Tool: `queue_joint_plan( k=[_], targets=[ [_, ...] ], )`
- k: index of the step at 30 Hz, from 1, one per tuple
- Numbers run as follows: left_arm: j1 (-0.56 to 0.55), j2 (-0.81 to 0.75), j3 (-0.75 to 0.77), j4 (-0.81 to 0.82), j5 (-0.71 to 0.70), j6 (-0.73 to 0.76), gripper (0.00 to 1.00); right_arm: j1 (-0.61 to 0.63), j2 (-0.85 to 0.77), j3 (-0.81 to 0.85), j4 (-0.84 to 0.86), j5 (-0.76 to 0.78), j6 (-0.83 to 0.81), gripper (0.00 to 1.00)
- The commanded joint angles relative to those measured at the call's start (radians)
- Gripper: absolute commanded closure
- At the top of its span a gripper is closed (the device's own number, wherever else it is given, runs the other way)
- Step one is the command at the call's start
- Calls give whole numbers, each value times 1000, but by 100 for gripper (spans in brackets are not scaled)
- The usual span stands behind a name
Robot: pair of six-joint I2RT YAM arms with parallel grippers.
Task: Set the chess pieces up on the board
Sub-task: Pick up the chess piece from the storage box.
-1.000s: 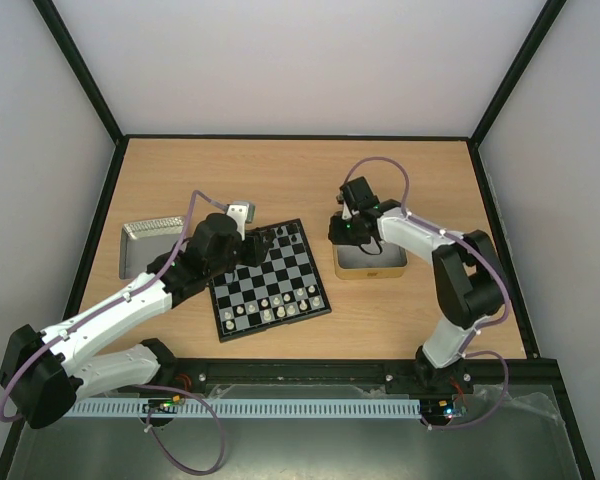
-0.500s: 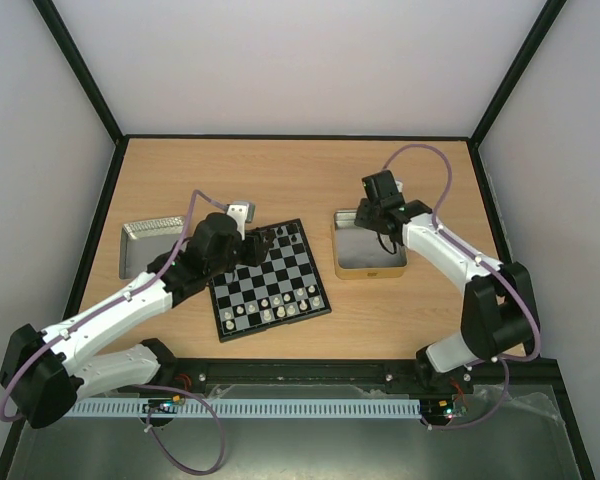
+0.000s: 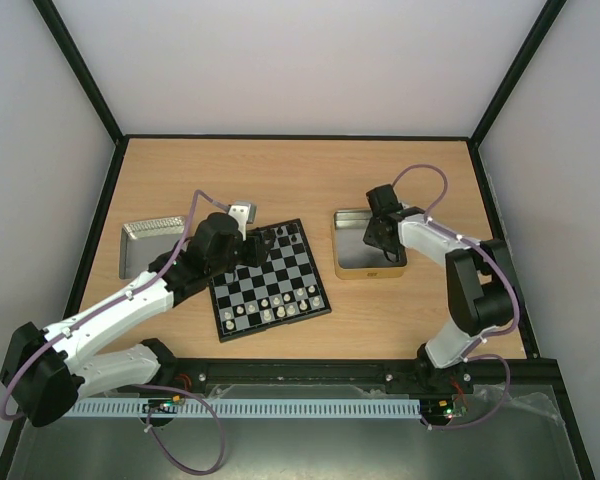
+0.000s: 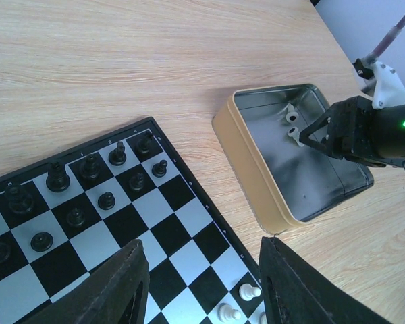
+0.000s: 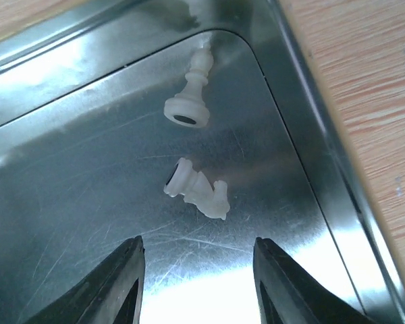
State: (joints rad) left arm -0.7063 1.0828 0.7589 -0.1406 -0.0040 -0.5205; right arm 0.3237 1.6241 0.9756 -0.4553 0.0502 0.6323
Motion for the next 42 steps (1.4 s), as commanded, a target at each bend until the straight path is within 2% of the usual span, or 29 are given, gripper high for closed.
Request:
queue_joint_plan(
  k=[1, 4, 8, 18, 33, 42],
  targets=[
    [5, 6, 15, 12, 4, 0, 53, -5, 53, 10, 31, 14, -47, 61],
    [5, 5, 17, 10, 4, 4, 52, -14, 95, 43, 13, 28, -79, 64],
    [5, 8, 18, 12, 6, 4, 52, -17, 134, 68, 7, 11, -123, 62],
    [5, 8, 22, 9, 7, 5, 52, -35, 193, 116, 7, 84, -140, 60],
    [5, 9, 20, 8, 9, 4, 52, -48, 233, 165, 38, 88, -207, 66],
    [5, 9, 18, 9, 11, 4, 52, -49, 246, 161, 57, 60, -227, 83]
  ],
)
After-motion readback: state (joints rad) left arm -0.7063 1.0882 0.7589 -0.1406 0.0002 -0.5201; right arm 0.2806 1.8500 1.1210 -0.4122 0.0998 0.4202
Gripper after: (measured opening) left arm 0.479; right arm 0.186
